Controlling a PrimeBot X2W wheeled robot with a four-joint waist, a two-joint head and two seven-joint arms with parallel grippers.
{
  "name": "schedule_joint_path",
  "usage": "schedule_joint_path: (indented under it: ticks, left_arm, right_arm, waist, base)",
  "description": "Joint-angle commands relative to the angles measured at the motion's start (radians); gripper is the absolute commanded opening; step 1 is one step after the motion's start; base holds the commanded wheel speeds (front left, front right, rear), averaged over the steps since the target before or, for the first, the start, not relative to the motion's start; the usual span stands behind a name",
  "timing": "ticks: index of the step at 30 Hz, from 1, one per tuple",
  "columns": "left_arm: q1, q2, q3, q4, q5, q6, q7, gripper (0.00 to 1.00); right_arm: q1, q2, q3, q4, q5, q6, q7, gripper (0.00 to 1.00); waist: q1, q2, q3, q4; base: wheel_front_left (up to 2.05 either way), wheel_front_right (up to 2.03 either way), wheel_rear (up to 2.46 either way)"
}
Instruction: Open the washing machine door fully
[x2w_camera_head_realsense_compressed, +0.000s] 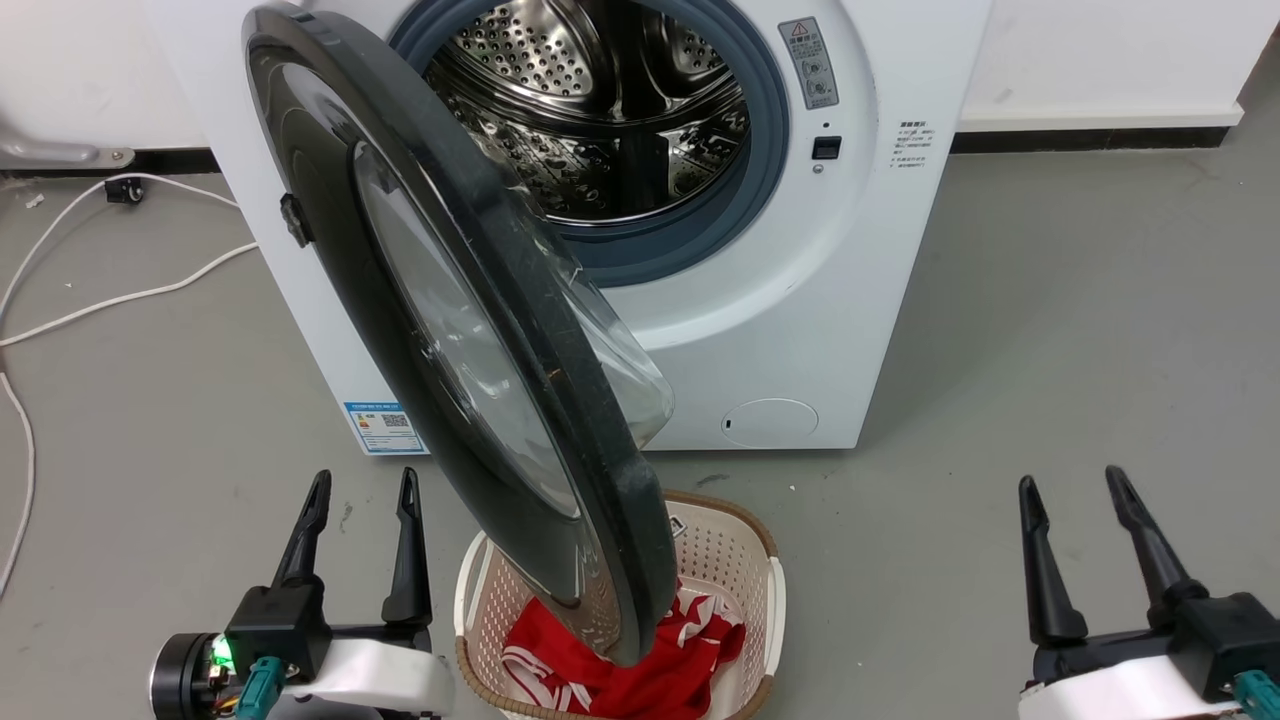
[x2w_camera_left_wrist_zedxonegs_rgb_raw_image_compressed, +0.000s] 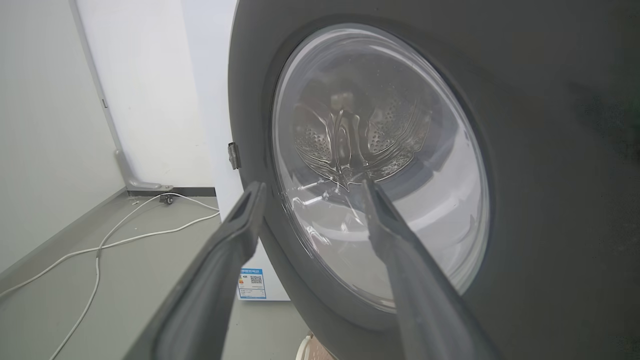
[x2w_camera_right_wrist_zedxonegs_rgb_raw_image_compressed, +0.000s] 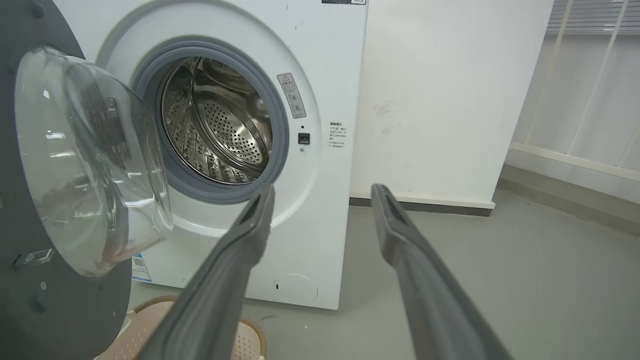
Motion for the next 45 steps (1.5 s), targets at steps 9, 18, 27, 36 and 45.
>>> schedule_joint_path:
  ticks: [9,18,27,36,45]
  left_arm:
    - [-0.003,0.0,-0.003,-0.002,0.009,-0.006,-0.003,1.0]
    - [0.001,0.0,-0.008,0.0,-0.001,-0.012,-0.003,0.0]
    - [-0.054,0.0,-0.002,-0.146,-0.01,-0.003,-0.003,0.0]
    - [-0.143,0.001,-0.013,-0.473,0.057,0.012,-0.002,0.0]
    - [-0.16,0.001,-0.195,-0.574,0.04,-0.063,-0.002,0.0]
  right_arm:
    - [0.006,0.006,0.026,0.016,0.04,-0.001,-0.002,1.0]
    - [0.001,0.006,0.034,0.018,0.051,-0.001,-0.003,1.0]
    - [-0.003,0.006,0.03,0.017,0.071,-0.001,-0.003,1.0]
    - [-0.007,0.006,0.017,0.021,0.084,-0.001,-0.003,1.0]
    - [-0.016,0.006,0.015,0.017,0.092,-0.001,-0.003,1.0]
  waist:
    - [-0.0001,0.0,0.001,-0.002]
    - [-0.0001,0.0,0.004,-0.004]
    - [-0.0001,0.0,0.007,0.003]
    - [-0.0001,0.0,0.007,0.002]
    - [-0.0001,0.0,0.007,-0.009]
  base:
    - [0.0,0.0,0.0]
    - [0.0,0.0,0.0]
    - [0.0,0.0,0.0]
    - [0.0,0.0,0.0]
    - [0.0,0.0,0.0]
